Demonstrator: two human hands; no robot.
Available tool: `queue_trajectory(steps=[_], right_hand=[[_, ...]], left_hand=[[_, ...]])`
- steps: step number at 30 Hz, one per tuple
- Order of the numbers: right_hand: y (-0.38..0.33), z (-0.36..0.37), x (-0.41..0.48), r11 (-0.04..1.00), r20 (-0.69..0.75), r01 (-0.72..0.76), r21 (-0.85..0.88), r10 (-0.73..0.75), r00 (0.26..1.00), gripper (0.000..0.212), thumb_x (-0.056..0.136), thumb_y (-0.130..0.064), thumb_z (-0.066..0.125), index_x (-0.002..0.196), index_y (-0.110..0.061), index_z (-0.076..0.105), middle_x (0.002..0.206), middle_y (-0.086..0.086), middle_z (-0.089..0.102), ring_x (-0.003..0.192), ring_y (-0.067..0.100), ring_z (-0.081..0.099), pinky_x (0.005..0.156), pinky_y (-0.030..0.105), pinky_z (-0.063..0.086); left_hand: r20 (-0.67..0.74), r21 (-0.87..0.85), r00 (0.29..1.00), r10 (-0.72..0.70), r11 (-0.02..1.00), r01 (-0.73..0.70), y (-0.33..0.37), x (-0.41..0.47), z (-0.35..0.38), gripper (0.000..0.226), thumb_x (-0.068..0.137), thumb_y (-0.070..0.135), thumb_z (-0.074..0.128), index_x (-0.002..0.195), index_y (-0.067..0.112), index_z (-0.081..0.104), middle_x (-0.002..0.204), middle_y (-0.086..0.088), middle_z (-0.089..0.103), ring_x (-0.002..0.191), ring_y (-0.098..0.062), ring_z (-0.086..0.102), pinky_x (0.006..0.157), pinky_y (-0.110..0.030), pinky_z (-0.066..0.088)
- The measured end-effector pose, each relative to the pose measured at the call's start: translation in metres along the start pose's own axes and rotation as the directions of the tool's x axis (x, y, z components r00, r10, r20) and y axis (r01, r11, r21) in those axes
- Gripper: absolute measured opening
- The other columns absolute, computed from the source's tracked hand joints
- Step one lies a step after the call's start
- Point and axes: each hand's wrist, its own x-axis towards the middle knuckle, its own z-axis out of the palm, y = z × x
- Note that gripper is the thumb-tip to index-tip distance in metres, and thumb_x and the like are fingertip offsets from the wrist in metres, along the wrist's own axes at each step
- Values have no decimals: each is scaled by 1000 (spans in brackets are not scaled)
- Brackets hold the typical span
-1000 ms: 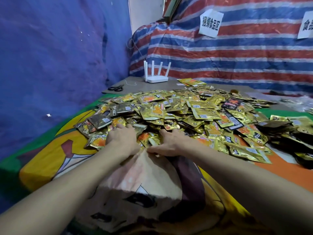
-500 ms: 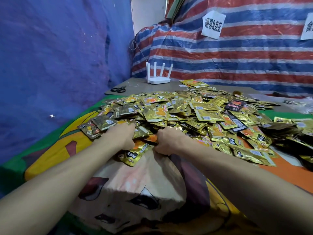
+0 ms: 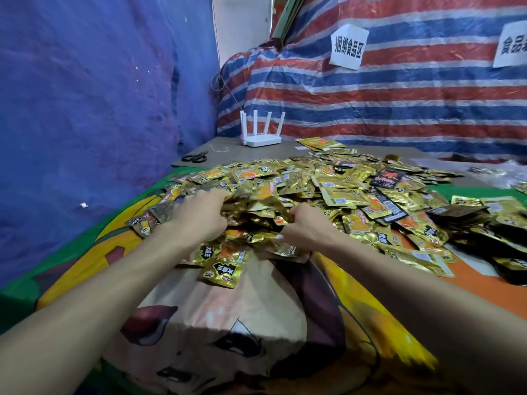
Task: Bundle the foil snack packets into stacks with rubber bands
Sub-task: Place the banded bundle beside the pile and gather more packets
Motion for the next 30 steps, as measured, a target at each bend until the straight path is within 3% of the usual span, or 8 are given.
queue_trajectory(steps=[3,6,11,15,20,22,25,30], right_hand=[[10,-18,-3,994,-12,-28,108,29,1000,2,75,-11,52,76,-12,51,73,7,58,67,26,54,62,33,42],[22,-30,-4,974,-49,-32,223,44,998,9,79,-5,52,76,-11,46,73,8,51,66,22,47,59,30,37],[35,-36,-6,924,-161,4,382,62,985,11,84,-6,61,83,5,63,76,11,61,68,24,58,58,30,46],[41,-35,-9,749,-171,-10,663,165,971,12,85,-5,73,85,-15,67,91,10,74,84,27,74,71,48,64],[53,-29,-14,568,-177,-42,822,325,929,16,85,-1,73,93,-5,61,94,20,71,81,34,72,62,52,62],[58,-25,-17,582,-207,-32,813,341,917,14,84,-2,73,86,-8,61,84,13,69,72,28,67,60,42,58],[62,-17,-19,600,-231,-11,800,324,917,13,86,-3,71,86,-13,62,80,5,68,66,18,63,48,23,49],[64,-5,-18,658,-252,-11,753,305,918,14,87,-7,69,77,-14,62,71,2,65,61,16,60,45,21,43]], left_hand=[[-55,-190,998,-7,982,-3,9,2,-17,51,85,10,59,132,28,56,123,-13,65,110,-38,60,85,-39,50],[-119,-434,993,-24,900,-30,20,2,-24,21,87,10,66,100,26,65,95,-6,72,91,-29,65,77,-34,48],[-15,-834,992,-124,549,56,38,9,-14,13,91,15,73,101,10,66,94,-7,73,87,-23,70,83,-40,56],[97,-951,983,-157,276,138,58,9,13,15,89,16,75,99,7,68,103,-10,74,103,-30,68,101,-51,49],[159,-985,978,-137,50,168,77,5,51,3,86,6,75,84,8,74,86,-10,78,81,-27,76,72,-41,61],[148,-988,981,-127,32,153,84,2,63,7,82,2,78,84,8,74,82,-6,78,76,-22,76,61,-30,59],[142,-980,984,-104,128,155,92,-1,78,9,77,7,83,75,12,76,79,-2,78,77,-20,76,68,-32,61],[198,-976,980,24,99,194,105,3,78,11,75,5,82,71,15,79,81,-12,77,68,-25,74,61,-34,59]])
